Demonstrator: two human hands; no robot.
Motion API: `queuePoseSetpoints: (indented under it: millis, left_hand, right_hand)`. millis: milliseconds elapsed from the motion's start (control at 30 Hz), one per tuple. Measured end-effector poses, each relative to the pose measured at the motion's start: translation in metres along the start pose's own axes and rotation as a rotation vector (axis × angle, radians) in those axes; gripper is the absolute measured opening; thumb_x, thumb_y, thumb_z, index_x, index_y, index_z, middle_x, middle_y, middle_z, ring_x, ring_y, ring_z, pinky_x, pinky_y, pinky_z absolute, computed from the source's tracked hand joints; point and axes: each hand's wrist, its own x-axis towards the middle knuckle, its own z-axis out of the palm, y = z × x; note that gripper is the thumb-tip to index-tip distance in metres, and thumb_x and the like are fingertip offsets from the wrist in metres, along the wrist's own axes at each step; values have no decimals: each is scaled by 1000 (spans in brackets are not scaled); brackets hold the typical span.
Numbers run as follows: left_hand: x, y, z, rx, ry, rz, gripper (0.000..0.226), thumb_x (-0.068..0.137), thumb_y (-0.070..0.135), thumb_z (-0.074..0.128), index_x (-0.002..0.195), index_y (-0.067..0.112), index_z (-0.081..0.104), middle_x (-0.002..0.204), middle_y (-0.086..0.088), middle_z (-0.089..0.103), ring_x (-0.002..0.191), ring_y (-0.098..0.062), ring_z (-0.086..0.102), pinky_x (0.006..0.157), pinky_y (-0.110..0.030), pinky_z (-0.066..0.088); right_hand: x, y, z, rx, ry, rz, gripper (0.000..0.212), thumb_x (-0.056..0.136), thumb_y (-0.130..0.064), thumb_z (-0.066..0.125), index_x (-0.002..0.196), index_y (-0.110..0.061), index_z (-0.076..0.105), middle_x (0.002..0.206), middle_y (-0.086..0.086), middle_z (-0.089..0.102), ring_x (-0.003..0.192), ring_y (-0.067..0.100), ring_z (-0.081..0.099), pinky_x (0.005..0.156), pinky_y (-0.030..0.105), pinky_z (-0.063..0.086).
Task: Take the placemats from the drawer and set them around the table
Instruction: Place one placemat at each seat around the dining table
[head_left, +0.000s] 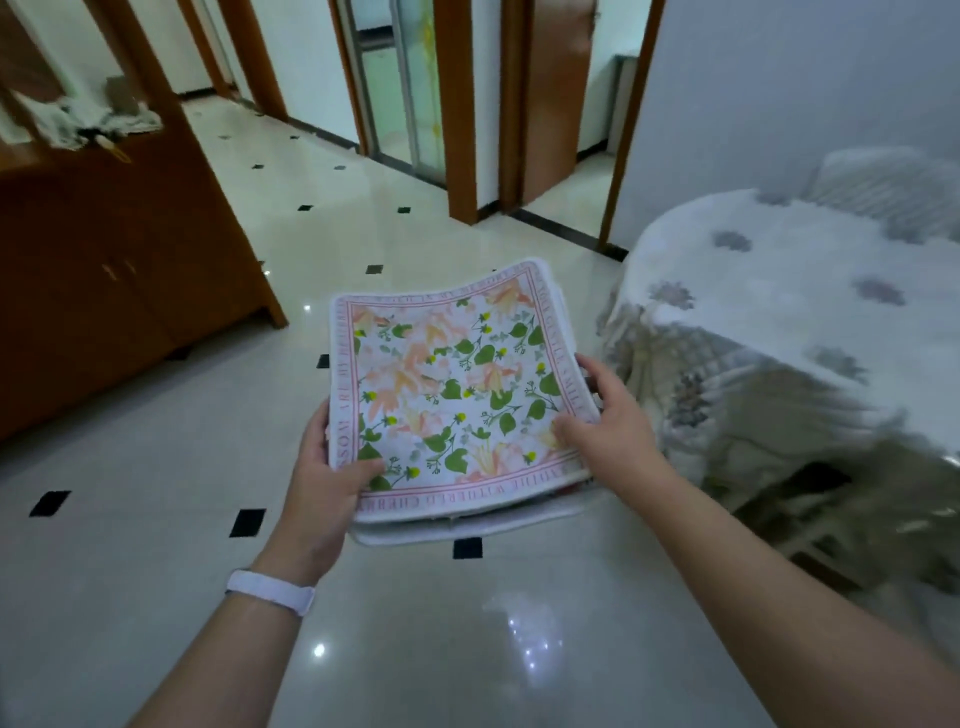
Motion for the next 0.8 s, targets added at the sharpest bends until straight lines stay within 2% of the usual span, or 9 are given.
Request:
queuePoseSetpoints:
  millis: [167, 300, 367, 467, 567, 667, 800]
  left_hand:
    - [35, -2, 90, 64, -165, -12, 77, 80, -19, 60, 139, 28, 43, 117, -6, 67, 101, -28, 69, 76, -43, 59]
    - [67, -9, 153, 78, -289, -25, 78, 80, -19, 59, 140, 28, 42, 116, -6, 67, 98, -25, 70, 75, -41, 60]
    - [87, -16, 180, 86, -346, -33, 78, 80, -19, 59, 139, 29, 43, 116, -6, 67, 98, -25, 70, 75, -41, 60]
    - [124, -28, 219, 87, -418, -48, 77, 79, -20, 59, 138, 26, 44, 117, -8, 67, 98, -26, 69, 72, -37, 60]
    - [167, -37, 256, 82, -473, -77, 77, 79, -20, 59, 137, 27, 44, 115, -4, 67, 93, -19, 71, 68, -31, 59]
    - [213, -40, 294, 67, -536, -105, 79, 79, -21, 58, 141, 25, 41, 115, -2, 67, 90, -15, 71, 66, -28, 58]
    - [266, -38, 345, 67, -629, -121, 78, 81, -20, 57, 143, 23, 40, 119, -3, 65, 92, -15, 70, 67, -30, 59]
  right_hand:
    - [8, 35, -79, 36, 177, 62, 71, 81, -1, 66, 144, -24, 42, 116, -8, 65, 93, 5, 68, 81, 34, 60]
    - [16, 53, -122, 73, 311, 124, 68, 84, 3, 62, 143, -24, 42, 110, -13, 62, 84, -7, 65, 64, 12, 53]
    - [26, 64, -139, 87, 368, 156, 67, 85, 5, 61, 142, -25, 43, 107, -15, 61, 77, -13, 64, 58, 7, 48]
    - [51, 79, -159, 79, 433, 192, 65, 85, 4, 61, 141, -25, 44, 110, -12, 63, 78, -13, 65, 60, 9, 51]
    - [85, 91, -176, 65, 483, 232, 66, 84, 0, 62, 140, -31, 44, 114, -9, 65, 84, -1, 70, 68, 21, 58]
    - [124, 97, -192, 37, 530, 270, 67, 85, -1, 62, 142, -31, 42, 112, -7, 64, 82, 6, 71, 67, 29, 60]
    - [162, 93, -216, -17, 625, 314, 67, 87, -5, 63, 142, -34, 40, 111, -12, 60, 83, 4, 69, 64, 22, 58]
